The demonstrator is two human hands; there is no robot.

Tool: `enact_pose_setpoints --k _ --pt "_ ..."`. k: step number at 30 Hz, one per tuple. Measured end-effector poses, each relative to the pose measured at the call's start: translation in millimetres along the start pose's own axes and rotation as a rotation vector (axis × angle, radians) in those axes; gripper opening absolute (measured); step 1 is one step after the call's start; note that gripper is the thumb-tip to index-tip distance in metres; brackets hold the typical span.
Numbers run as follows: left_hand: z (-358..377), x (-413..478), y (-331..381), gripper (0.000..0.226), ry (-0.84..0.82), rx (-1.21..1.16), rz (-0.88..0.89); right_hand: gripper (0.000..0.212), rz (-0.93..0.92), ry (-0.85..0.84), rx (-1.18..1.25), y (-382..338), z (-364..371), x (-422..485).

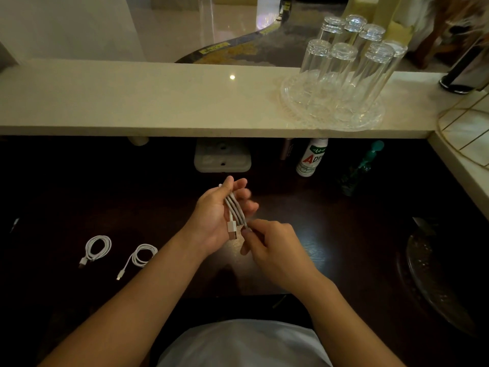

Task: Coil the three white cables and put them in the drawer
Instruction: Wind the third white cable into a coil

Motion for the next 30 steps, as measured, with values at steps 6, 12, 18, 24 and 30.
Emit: enact_pose_setpoints --k 6,12,18,24,30 --pt "-12 5 2 0.042 -0.011 -0.435 -0.139 0.028 0.179 -0.062 0.446 16 7 2" --pt "-6 1 7 0.05 -0.077 -0.559 -0.16 0.034 0.183 -0.082 0.511 18 11 1" --pt "-1 -2 6 0.049 -0.183 -0.3 -0.152 0.013 0.29 -0.017 0.771 9 8 2" --pt "1 -1 6 0.053 -0.34 -0.214 -0.154 0.036 0.23 0.027 0.754 4 12 0" --pt "6 -2 10 0.051 -0.36 -0.141 -0.137 0.019 0.261 -0.045 0.915 -2 13 2"
Point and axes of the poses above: each hand's wrist, its own x-axis towards the middle knuckle, its own z-axis out of the palm, y = z × x, the point moved 5 cm from there along x, towards the middle knuckle, and after that the axes turned 14 degrees about x, right-handed, at the moved point
